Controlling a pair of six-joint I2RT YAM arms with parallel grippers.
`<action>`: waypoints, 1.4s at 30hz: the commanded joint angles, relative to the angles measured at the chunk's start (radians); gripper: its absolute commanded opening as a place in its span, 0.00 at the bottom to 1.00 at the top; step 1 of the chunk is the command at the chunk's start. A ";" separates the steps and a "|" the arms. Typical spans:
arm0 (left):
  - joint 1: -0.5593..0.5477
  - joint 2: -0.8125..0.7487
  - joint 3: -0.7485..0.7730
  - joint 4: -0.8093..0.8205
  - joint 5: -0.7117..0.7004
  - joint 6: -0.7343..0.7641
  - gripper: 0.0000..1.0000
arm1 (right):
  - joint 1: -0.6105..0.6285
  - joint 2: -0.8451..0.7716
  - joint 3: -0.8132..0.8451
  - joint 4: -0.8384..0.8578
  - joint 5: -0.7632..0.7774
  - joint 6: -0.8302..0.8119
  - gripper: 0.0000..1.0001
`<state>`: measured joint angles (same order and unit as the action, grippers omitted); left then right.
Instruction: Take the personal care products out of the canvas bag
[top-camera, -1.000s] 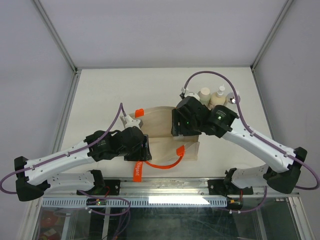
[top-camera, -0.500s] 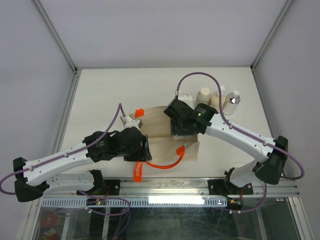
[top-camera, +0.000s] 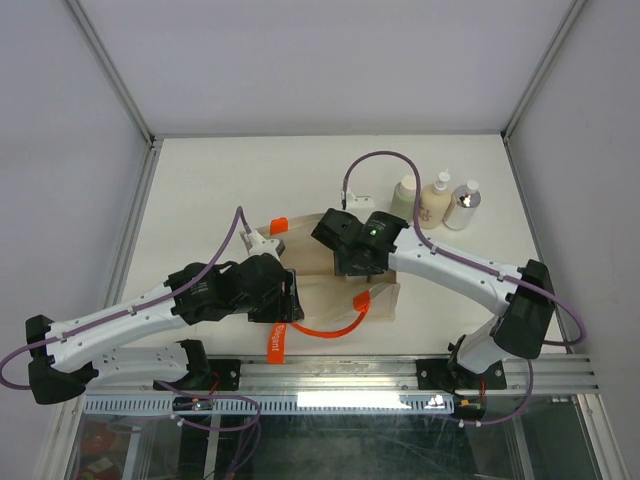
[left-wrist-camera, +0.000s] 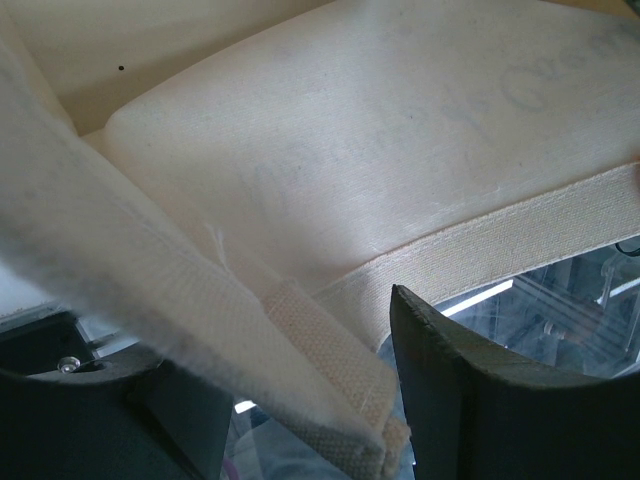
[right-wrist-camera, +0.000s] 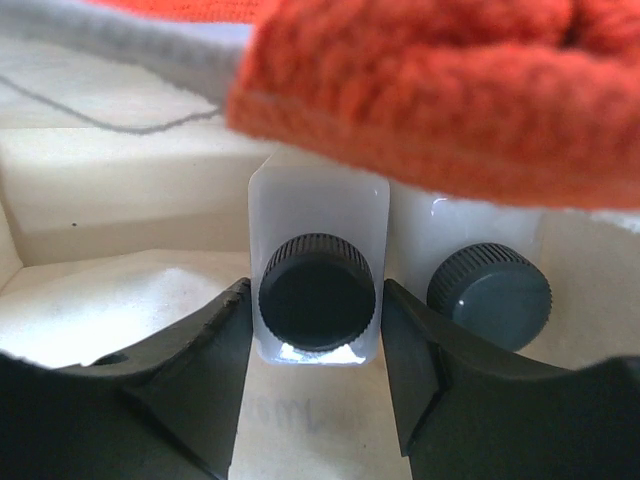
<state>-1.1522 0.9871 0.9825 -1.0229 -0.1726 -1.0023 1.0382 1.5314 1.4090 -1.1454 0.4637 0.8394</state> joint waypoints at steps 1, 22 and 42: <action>-0.003 0.001 0.001 0.070 0.014 0.017 0.58 | 0.002 0.039 -0.020 0.010 0.060 0.030 0.55; -0.003 -0.001 0.004 0.070 0.006 0.016 0.58 | 0.001 0.067 0.105 0.107 -0.031 -0.088 0.02; -0.002 0.010 0.009 0.071 0.017 0.027 0.58 | -0.309 -0.583 -0.068 0.657 -0.465 0.081 0.00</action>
<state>-1.1522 1.0004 0.9825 -1.0100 -0.1726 -1.0012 0.7540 0.9897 1.2621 -0.6899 0.0441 0.8673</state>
